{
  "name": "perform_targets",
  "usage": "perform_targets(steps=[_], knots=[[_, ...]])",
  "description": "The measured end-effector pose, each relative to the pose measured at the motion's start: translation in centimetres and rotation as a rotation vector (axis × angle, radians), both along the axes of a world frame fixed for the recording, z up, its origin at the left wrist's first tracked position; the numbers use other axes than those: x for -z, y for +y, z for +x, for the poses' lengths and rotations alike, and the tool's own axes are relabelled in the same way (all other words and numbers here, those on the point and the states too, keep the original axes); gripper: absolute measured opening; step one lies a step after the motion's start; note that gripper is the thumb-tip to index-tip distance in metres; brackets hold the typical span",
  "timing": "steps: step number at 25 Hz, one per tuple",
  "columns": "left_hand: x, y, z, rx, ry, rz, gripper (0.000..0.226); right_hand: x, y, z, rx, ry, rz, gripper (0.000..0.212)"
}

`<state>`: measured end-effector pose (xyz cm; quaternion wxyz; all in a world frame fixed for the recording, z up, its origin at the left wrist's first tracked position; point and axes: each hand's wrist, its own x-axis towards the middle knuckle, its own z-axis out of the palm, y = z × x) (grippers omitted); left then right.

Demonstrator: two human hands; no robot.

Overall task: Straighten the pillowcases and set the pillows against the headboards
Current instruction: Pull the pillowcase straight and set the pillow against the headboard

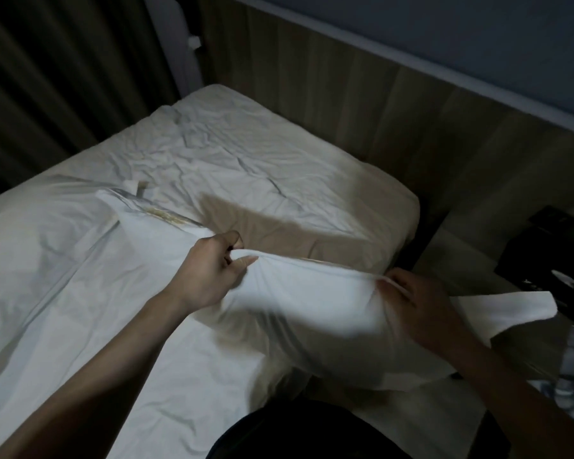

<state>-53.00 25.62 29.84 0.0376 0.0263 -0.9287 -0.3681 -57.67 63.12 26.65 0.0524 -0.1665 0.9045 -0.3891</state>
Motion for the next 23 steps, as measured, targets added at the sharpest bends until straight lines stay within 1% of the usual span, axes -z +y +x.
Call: perform_targets(steps=[1, 2, 5, 8, 9, 11, 12, 17, 20, 23], knots=[[0.1, -0.4, -1.1, 0.01, -0.002, 0.014, 0.043, 0.1, -0.3, -0.8, 0.022, 0.001, 0.011, 0.053], [0.2, -0.6, -2.2, 0.022, 0.0, 0.017, 0.042, 0.3, -0.6, -1.5, 0.037, 0.006, 0.023, 0.059], [0.1, -1.0, -5.3, 0.042, 0.0, 0.006, 0.039, 0.3, -1.0, -3.4, 0.065, -0.015, 0.007, 0.053], [0.2, -0.8, -8.2, 0.037, 0.0, 0.022, 0.038, 0.0, -1.1, -5.0, 0.104, -0.057, -0.016, 0.057], [0.2, -0.6, -9.1, 0.039, 0.001, 0.019, 0.037, -0.2, -1.1, -5.6, 0.117, -0.075, -0.024, 0.052], [0.1, -0.1, -11.1, 0.048, 0.004, 0.014, 0.036, -0.4, -1.0, -7.0, 0.155, -0.108, -0.024, 0.032], [0.0, 0.2, -12.0, 0.05, 0.005, 0.012, 0.036, -0.4, -0.8, -7.8, 0.166, -0.116, -0.016, 0.028], [0.0, 1.9, -16.3, 0.07, 0.022, 0.012, 0.038, -0.4, 1.1, -11.4, 0.175, -0.096, -0.013, 0.029], [0.3, 3.5, -19.1, 0.057, 0.001, 0.018, 0.039, -0.3, 2.6, -13.7, 0.175, -0.09, -0.011, 0.029], [0.4, 5.5, -22.4, 0.058, -0.025, 0.069, 0.039, -0.1, 4.6, -16.9, 0.202, -0.062, -0.024, 0.027]])
